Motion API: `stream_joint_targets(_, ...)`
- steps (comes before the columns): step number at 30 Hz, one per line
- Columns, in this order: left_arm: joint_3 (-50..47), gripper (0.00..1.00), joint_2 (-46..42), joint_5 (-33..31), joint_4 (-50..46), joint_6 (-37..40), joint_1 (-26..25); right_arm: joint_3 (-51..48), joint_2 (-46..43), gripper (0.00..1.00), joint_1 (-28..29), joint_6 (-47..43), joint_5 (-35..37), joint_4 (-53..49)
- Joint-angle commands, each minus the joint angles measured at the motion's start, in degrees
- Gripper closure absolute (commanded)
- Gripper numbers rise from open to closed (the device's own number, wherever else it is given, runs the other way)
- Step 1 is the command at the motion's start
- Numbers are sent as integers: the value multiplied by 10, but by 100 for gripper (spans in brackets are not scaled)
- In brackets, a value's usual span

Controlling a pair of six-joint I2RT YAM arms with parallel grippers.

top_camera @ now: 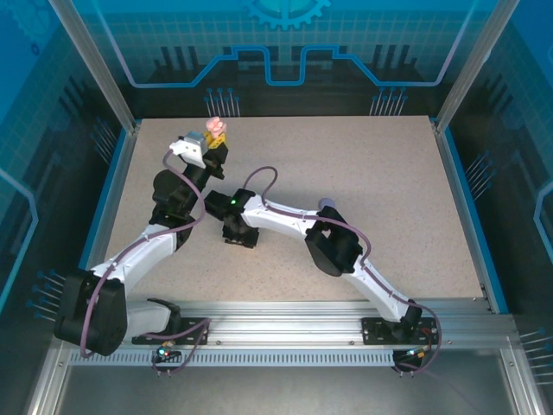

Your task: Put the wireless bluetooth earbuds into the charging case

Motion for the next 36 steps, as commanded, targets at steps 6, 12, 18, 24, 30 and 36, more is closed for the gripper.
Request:
stream_joint_targets(6,-3,100,-11,-2,22,-15,6,11,-2,65,-16,-26,44,-21)
stream_joint_targets(12,-4,100,-11,-1,22,-16,6,21,2,66,-17,-28,51,-21)
stream_joint_targets(18,-6,100,-13,-1,22,-16,6,31,12,66,-20,-32,42,-21)
stream_joint_targets(24,-9,100,-13,-1,21,-16,5,32,21,67,-21,-29,22,-16)
stream_joint_targets(30,-7,100,-12,-1,21,-16,5,41,27,64,-12,-23,7,-19)
stream_joint_targets(36,-7,100,-13,0,20,-16,5,44,34,67,-10,-19,3,-23)
